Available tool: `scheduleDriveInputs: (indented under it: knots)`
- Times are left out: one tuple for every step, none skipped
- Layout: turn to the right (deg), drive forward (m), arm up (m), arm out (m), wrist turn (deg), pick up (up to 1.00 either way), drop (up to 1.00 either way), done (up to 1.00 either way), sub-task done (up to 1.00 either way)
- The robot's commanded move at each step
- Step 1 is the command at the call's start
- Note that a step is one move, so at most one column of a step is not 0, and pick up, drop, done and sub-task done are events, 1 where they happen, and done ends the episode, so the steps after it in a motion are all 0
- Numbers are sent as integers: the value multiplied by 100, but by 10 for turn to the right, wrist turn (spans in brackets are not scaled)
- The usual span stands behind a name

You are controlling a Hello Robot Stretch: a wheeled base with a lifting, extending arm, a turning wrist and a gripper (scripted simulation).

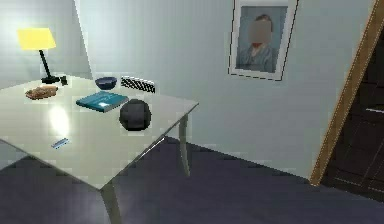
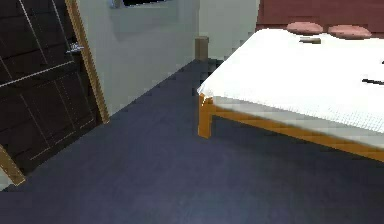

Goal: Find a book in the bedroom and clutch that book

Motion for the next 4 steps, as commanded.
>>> scheduleDriveInputs:
  knots:
    - [90, 0, 0, 0, 0, 0, 0, 0, 0]
    - [0, 40, 0, 0, 0, 0, 0, 0, 0]
    - [-450, 0, 0, 0, 0, 0, 0, 0, 0]
    - [-450, 0, 0, 0, 0, 0, 0, 0, 0]
